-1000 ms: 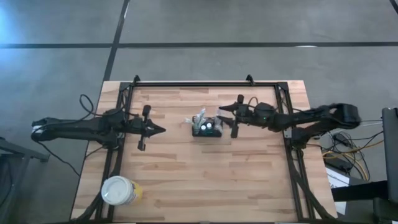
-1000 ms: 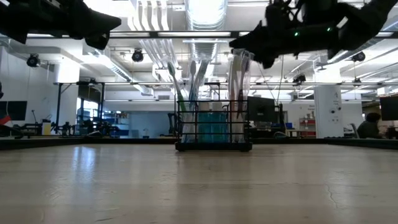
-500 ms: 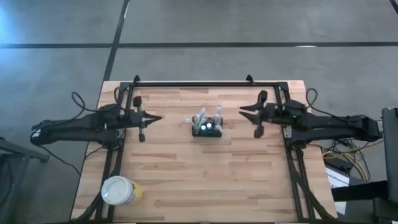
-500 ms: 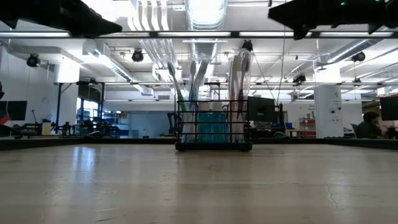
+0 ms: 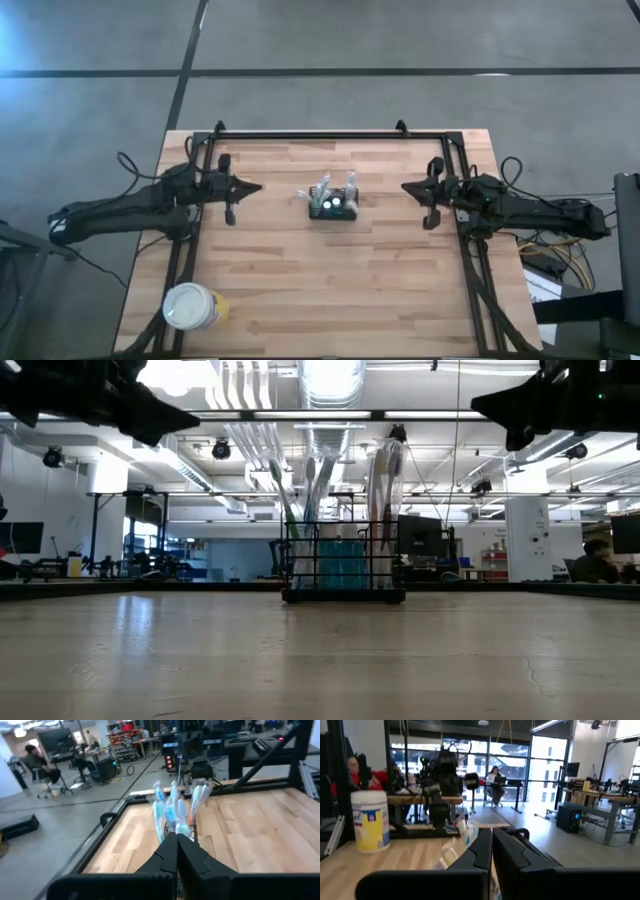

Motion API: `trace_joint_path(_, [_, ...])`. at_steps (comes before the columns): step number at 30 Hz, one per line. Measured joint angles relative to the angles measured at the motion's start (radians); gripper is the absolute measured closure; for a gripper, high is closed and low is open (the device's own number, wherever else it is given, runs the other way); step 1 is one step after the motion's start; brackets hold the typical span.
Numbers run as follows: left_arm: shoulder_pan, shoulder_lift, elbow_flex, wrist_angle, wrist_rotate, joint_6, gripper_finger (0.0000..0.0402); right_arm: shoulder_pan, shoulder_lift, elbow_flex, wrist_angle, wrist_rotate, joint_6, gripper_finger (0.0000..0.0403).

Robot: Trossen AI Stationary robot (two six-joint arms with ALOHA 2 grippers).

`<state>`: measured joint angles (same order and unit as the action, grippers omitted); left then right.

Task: Pick & Place toothbrushing station
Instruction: Return to Home Position

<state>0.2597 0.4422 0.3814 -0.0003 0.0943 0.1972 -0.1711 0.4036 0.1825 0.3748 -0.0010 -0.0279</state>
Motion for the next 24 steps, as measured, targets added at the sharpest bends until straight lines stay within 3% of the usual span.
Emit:
trace_joint_path(7, [0.051, -0.07, -0.059, 0.031, 0.008, -0.063, 0.0401, 0.0, -0.126, -0.023, -0.082, 0.0, 0.033, 0.0394])
trace_joint_path(10, [0.059, -0.128, -0.076, 0.038, 0.061, -0.102, 0.0401, 0.001, -0.201, -0.024, -0.144, -0.001, 0.036, 0.0394])
trace_joint_path(19, [0.06, -0.276, -0.207, 0.043, 0.093, -0.181, 0.0401, 0.001, -0.396, -0.113, -0.157, -0.019, 0.1, 0.0394])
trace_joint_path(24, [0.06, -0.366, -0.289, 0.057, 0.106, -0.223, 0.0401, 0.001, -0.395, -0.174, -0.113, -0.038, 0.121, 0.0394])
